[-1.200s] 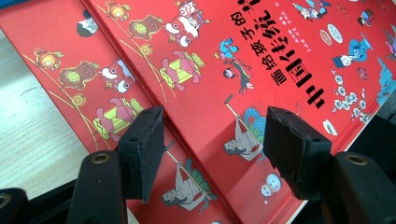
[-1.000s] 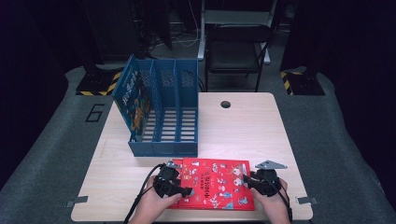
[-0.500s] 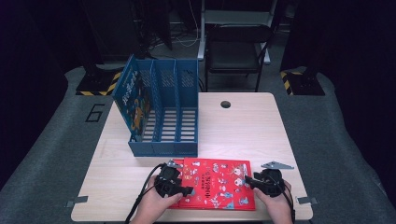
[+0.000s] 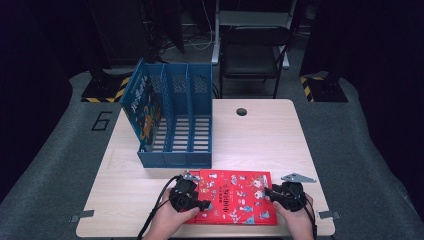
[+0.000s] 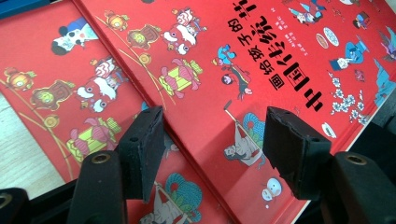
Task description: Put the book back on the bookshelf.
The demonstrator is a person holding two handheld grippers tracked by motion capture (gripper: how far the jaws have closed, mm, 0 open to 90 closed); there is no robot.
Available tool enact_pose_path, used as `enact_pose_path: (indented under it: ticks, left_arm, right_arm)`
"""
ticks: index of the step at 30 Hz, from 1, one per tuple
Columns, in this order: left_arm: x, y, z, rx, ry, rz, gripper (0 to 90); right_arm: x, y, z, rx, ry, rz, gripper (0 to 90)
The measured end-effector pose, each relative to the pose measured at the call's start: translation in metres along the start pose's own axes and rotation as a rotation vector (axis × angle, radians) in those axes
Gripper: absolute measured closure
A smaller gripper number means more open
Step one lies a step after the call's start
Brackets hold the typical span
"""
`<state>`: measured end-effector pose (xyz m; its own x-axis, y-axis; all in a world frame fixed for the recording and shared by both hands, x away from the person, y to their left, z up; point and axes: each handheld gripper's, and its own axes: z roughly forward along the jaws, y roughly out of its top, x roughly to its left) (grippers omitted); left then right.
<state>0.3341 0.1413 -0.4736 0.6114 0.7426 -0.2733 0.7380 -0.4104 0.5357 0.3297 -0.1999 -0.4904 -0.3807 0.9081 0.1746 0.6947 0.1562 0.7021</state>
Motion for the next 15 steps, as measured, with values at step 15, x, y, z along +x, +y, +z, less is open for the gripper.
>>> enact_pose_path:
  ticks: [15]
  left_arm:
    - [0.0014, -0.0021, 0.0007, -0.007, -0.023, -0.022, 37.8]
  right_arm:
    - [-0.0009, -0.0024, -0.0015, -0.005, -0.016, -0.006, 68.1]
